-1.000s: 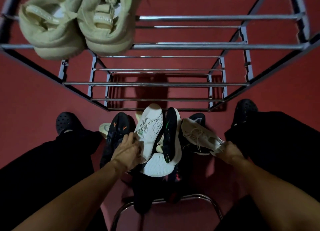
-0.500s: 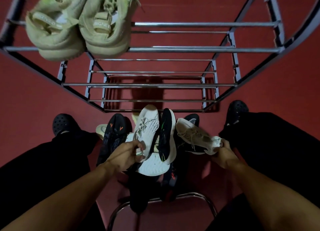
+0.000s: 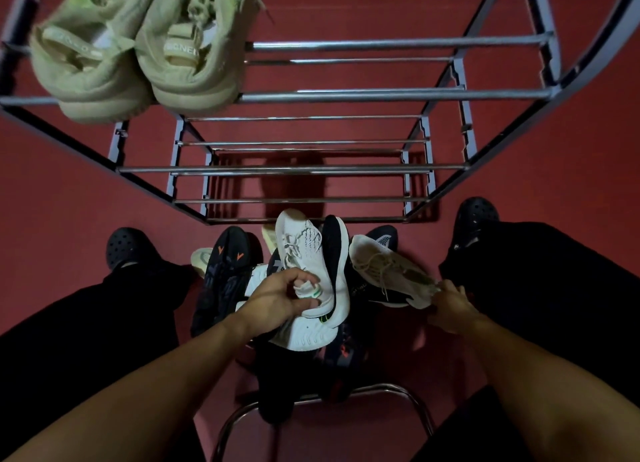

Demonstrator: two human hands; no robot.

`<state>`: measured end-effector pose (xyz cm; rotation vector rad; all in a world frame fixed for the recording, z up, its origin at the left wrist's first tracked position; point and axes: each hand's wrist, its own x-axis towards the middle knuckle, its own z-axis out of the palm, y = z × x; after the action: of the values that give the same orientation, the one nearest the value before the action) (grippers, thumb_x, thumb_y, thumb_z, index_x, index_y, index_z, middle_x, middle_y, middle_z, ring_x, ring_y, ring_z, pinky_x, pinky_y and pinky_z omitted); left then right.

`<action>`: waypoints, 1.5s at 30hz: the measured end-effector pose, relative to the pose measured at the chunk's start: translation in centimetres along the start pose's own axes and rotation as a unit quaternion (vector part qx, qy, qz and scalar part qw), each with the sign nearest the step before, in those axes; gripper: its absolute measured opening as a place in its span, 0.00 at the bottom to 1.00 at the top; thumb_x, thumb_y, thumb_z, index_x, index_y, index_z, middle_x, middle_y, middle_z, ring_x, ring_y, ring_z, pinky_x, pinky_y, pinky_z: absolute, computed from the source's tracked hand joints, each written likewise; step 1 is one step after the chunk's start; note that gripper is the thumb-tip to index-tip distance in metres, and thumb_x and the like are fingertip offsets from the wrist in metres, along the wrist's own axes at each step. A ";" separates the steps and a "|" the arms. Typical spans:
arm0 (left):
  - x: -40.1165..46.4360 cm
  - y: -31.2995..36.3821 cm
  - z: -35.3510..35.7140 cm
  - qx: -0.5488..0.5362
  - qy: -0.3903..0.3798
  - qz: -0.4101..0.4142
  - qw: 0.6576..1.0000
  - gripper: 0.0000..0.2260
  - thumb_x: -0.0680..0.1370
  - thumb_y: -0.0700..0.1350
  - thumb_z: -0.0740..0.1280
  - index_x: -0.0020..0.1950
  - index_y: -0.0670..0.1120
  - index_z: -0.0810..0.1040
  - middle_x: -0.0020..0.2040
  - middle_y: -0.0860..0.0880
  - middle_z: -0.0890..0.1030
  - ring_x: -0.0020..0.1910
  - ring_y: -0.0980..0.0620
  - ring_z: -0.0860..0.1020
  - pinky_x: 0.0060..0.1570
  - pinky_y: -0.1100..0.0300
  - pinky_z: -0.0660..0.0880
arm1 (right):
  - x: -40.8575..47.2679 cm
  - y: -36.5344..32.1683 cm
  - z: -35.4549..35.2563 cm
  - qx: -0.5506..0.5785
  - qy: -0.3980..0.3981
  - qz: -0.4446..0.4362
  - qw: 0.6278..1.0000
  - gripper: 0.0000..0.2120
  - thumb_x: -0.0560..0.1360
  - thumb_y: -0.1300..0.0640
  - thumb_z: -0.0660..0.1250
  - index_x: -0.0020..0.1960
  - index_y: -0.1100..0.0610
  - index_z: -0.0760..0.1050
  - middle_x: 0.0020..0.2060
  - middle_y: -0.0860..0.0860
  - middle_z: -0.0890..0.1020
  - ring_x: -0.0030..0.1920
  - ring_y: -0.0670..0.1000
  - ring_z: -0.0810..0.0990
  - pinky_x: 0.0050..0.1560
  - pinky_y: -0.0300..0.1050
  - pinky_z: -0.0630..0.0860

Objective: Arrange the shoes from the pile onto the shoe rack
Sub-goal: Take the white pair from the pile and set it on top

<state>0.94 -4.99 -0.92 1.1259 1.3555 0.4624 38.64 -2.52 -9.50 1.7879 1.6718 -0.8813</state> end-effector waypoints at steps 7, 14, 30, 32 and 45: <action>0.5 -1.3 0.5 0.041 -0.033 -0.045 0.998 0.16 0.74 0.45 0.76 0.59 0.57 0.81 0.59 0.54 0.81 0.61 0.57 0.78 0.53 0.69 0.77 | -2.3 -0.9 -1.2 0.314 0.001 -0.021 0.949 0.12 0.68 0.57 0.79 0.50 0.59 0.84 0.44 0.52 0.84 0.43 0.48 0.82 0.41 0.30 0.76; -1.0 -0.6 0.8 -0.006 0.020 -0.053 0.998 0.15 0.76 0.41 0.74 0.62 0.50 0.78 0.57 0.44 0.75 0.49 0.53 0.79 0.41 0.69 0.78 | -6.2 -8.7 -7.5 0.432 0.059 -0.146 0.888 0.13 0.66 0.65 0.78 0.47 0.54 0.79 0.36 0.48 0.78 0.37 0.47 0.77 0.39 0.42 0.75; -6.0 3.9 -7.1 -0.131 0.120 -0.056 0.982 0.13 0.82 0.55 0.64 0.55 0.48 0.81 0.44 0.53 0.82 0.44 0.52 0.79 0.48 0.55 0.75 | -17.5 -22.8 -13.5 0.258 0.133 -0.393 0.873 0.08 0.70 0.59 0.75 0.43 0.51 0.77 0.43 0.42 0.80 0.48 0.40 0.75 0.49 0.31 0.67; -7.0 3.9 -8.2 -0.128 0.141 -0.041 0.981 0.15 0.82 0.53 0.65 0.56 0.41 0.80 0.42 0.49 0.80 0.43 0.49 0.77 0.48 0.52 0.74 | -17.9 -24.8 -13.2 0.224 0.142 -0.402 0.876 0.08 0.70 0.59 0.75 0.43 0.49 0.77 0.41 0.39 0.78 0.47 0.40 0.73 0.49 0.30 0.65; -8.3 -0.9 -10.2 0.027 0.074 -0.100 0.992 0.14 0.79 0.48 0.71 0.62 0.48 0.76 0.55 0.54 0.82 0.58 0.54 0.80 0.61 0.63 0.75 | -12.5 -28.6 -3.5 0.227 -0.083 -0.284 0.928 0.12 0.74 0.62 0.69 0.57 0.59 0.80 0.41 0.44 0.79 0.44 0.47 0.78 0.51 0.41 0.75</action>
<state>-10.58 -8.46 4.41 1.0024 1.6013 0.3712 10.34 -5.42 3.75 1.4341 2.0225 -1.7413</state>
